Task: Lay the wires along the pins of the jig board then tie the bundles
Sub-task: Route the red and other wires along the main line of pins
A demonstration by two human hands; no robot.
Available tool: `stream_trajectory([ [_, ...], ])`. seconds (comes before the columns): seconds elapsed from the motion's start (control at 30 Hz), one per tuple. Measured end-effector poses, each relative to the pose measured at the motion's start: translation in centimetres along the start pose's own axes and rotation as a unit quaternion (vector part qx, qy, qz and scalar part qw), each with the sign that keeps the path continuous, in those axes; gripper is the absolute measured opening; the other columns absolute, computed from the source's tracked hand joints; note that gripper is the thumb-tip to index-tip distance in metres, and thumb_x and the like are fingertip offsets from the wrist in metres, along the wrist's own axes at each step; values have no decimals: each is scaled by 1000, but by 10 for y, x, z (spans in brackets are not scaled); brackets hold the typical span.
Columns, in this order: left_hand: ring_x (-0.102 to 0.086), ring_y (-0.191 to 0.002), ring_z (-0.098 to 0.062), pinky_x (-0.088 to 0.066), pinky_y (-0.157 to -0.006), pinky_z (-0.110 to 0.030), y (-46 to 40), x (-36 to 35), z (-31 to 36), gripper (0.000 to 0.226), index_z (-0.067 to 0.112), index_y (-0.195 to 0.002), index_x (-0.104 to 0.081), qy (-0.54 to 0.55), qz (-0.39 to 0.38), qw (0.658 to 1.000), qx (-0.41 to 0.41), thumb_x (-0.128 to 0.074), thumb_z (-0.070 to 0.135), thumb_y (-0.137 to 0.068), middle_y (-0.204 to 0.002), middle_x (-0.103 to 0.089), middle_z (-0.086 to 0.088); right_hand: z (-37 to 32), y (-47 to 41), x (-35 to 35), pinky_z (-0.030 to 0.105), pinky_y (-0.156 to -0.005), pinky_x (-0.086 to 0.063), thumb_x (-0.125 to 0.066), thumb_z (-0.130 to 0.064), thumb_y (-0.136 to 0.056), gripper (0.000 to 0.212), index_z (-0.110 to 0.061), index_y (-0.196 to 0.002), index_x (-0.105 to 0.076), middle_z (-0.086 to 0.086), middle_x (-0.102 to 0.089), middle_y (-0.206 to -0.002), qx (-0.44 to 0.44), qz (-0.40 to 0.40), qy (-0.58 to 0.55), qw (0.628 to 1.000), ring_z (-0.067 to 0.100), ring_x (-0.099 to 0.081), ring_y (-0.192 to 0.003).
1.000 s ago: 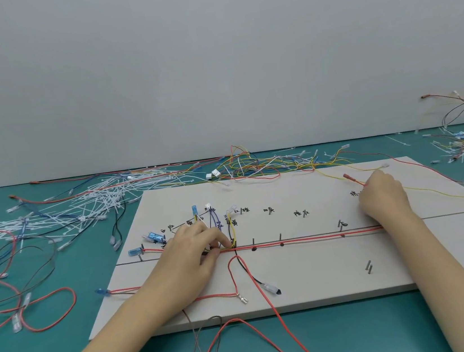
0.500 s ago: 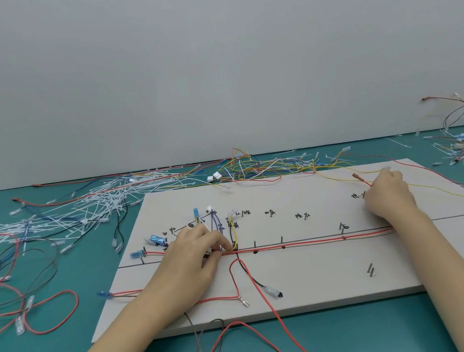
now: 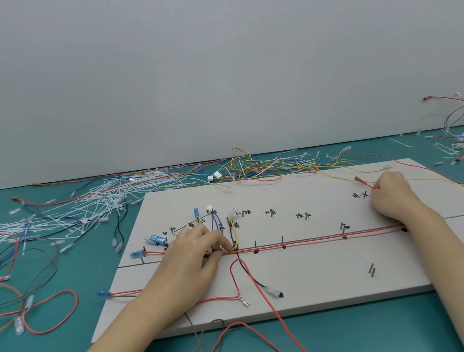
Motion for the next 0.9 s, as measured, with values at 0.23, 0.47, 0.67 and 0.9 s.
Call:
stream_trajectory([
  [0.23, -44, -94, -10, -40, -87, -33, 0, 0, 0, 28, 39, -98, -62, -2, 1, 1000, -2, -55, 13, -94, -93, -51, 17, 15, 3, 6, 40, -83, -38, -36, 4, -89, 31, 11, -116, -51, 22, -26, -134, -47, 41, -44, 997, 36, -50, -91],
  [0.47, -45, -96, -11, -40, -88, -33, 0, 0, 0, 27, 39, -98, -62, -3, 0, 1000, 1, -55, 13, -94, -94, -52, 15, 16, 13, 25, 43, -96, -37, -47, -10, -93, 27, -4, -109, -68, 19, -40, -130, -69, 135, -5, 988, 38, -42, -118],
  [0.67, -45, -95, -11, -41, -88, -34, 0, 0, 1, 26, 38, -98, -62, -5, 2, 1000, -1, -55, 14, -94, -94, -52, 15, 24, 15, 29, 41, -86, -43, -53, -8, -91, 17, -2, -98, -67, 23, -64, -109, -75, 156, -57, 983, 41, -54, -105],
  [0.9, -44, -96, -10, -40, -87, -32, 0, 0, 0, 26, 40, -98, -62, -1, 1, 1000, -2, -55, 15, -94, -93, -51, 17, 22, 17, 28, 35, -79, -42, -58, -4, -85, 17, -2, -94, -73, 22, -68, -102, -67, 153, -91, 982, 40, -56, -100],
])
Point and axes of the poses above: each hand's wrist, its own y-axis away from the middle knuckle, its own x-axis out of the back of the hand, z = x × y, the point moved 9 cm from there along -y, towards the middle knuckle
